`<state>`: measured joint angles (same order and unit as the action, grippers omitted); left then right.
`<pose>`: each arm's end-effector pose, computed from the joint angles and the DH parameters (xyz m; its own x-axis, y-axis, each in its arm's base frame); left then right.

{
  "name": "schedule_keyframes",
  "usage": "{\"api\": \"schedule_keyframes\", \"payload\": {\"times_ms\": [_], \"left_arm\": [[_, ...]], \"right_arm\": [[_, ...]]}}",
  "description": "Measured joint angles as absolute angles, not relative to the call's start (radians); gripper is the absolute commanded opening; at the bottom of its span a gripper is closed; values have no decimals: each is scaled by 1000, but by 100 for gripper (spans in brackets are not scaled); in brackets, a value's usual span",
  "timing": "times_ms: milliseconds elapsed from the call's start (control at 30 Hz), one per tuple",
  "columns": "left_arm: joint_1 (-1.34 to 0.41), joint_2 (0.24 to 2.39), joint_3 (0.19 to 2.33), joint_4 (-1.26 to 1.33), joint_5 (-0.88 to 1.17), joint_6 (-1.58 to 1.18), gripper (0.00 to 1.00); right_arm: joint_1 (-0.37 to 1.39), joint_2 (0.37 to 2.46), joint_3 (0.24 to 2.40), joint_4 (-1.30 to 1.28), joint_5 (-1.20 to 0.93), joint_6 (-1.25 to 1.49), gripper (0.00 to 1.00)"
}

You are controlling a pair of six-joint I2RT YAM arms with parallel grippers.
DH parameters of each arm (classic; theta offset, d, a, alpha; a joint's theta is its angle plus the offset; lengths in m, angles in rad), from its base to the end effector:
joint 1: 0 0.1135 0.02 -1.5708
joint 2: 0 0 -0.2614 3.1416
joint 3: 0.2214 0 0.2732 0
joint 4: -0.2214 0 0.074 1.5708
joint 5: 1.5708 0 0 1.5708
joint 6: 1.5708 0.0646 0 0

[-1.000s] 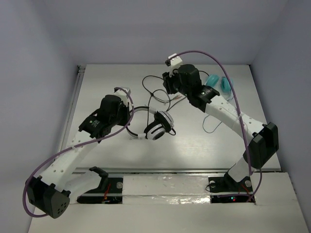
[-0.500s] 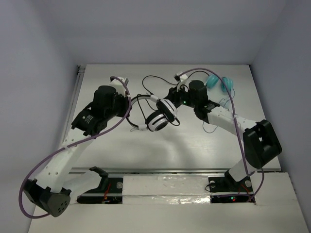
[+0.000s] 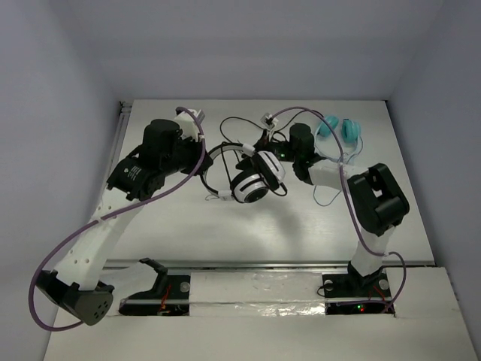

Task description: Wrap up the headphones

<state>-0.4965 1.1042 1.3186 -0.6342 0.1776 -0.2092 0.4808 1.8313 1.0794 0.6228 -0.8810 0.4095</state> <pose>0.2370 -0.1414 0.4062 -0.4774 0.0262 -0.8783 0.5230 0.8117 -0.2601 0.3645 0.2463 0.2130 -0.4919 0.0292 -0.8701 -0.8467 0.2168 0.4859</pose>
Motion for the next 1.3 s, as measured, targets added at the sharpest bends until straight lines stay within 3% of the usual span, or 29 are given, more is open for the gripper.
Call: {"api": "schedule_keyframes", "payload": {"times_ms": [133, 200, 233, 267, 367, 433, 1000, 1300], "left_arm": [[-502, 1112, 1329, -638, 229, -216, 0], [-504, 1118, 1331, -644, 245, -218, 0], [-504, 1120, 1331, -647, 251, -219, 0], [-504, 1121, 1331, -651, 255, -219, 0], [-504, 1121, 1331, -659, 258, -219, 0], [-504, 1121, 1331, -660, 258, -219, 0], [-504, 1102, 1331, -663, 250, -209, 0], [-504, 1075, 1330, -633, 213, -213, 0]], "right_arm": [[493, 1890, 1123, 757, -952, 500, 93], [502, 1914, 1145, 802, -976, 530, 88], [507, 1927, 1156, 828, -987, 547, 81], [510, 1939, 1164, 853, -998, 563, 56], [516, 1959, 1166, 937, -1015, 636, 10], [517, 1961, 1161, 978, -1004, 673, 2], [440, 1649, 1072, 867, -471, 586, 0], [430, 1613, 1015, 794, -543, 538, 0]]}}
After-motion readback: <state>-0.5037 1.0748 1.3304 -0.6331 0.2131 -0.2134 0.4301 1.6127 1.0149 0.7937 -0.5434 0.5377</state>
